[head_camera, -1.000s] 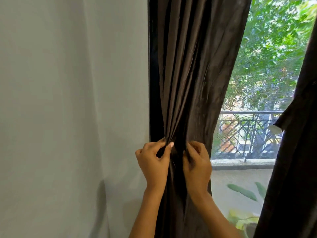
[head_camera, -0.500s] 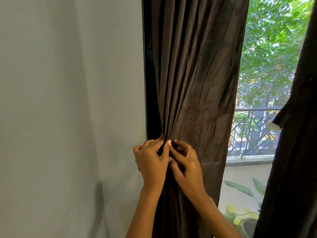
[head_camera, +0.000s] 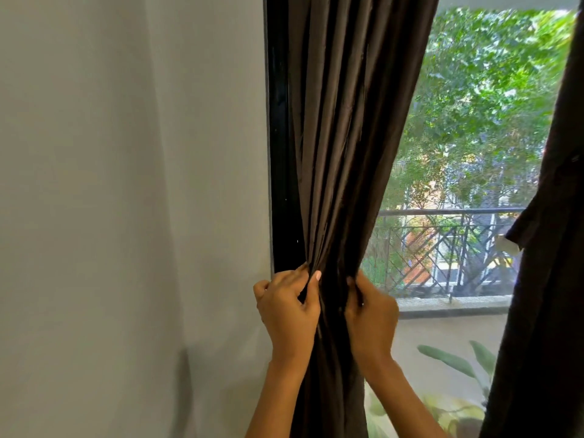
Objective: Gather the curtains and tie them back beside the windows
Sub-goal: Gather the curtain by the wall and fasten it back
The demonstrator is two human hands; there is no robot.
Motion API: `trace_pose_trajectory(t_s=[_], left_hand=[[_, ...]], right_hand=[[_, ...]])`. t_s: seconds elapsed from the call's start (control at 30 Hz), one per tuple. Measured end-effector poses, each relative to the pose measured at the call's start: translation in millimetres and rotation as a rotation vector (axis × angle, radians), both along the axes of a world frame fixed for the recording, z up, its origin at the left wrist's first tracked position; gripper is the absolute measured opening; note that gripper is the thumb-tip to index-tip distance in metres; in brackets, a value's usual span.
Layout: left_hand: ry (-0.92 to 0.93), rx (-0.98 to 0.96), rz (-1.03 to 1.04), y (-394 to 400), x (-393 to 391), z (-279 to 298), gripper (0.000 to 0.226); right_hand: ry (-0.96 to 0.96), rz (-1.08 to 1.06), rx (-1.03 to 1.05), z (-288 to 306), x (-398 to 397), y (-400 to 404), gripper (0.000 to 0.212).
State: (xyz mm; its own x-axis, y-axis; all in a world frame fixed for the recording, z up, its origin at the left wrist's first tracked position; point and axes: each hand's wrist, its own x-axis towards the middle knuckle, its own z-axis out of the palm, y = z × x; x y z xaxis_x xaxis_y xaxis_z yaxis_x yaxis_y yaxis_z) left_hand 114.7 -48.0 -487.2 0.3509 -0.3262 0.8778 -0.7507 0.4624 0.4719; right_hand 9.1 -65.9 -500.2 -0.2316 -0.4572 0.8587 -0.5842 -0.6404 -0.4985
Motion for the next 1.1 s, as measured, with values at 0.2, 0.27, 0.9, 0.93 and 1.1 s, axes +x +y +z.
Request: trace_pose_trajectory(t_s=[0.2, 0.27, 0.9, 0.93, 1.1], left_hand=[[-0.03, -0.019, -0.043, 2.1, -6.9, -4.3, 0.024], [-0.032, -0.013, -0.073, 3.7, -7.7, -5.1, 0.026], [0.137, 0.079, -0.163, -1.1, -0.5, -1.0, 0.04], [0.136, 0.077, -0.16, 0.1, -2.1, -0.3, 0.04], [0.071, 0.009, -0.05, 6.8, -14.1, 4.0, 0.021]], right_hand=[[0.235, 0.034, 0.155, -4.4, 15.4, 10.7, 0.06], [0.296, 0.028, 0.154, -4.1, 17.7, 10.3, 0.062], [-0.226, 0.331, 0.137, 2.0, -14.5, -4.2, 0.042], [-0.244, 0.323, 0.152, 4.1, -16.9, -6.0, 0.043], [-0.072, 0.092, -0.002, -5.8, -11.1, 0.8, 0.025]])
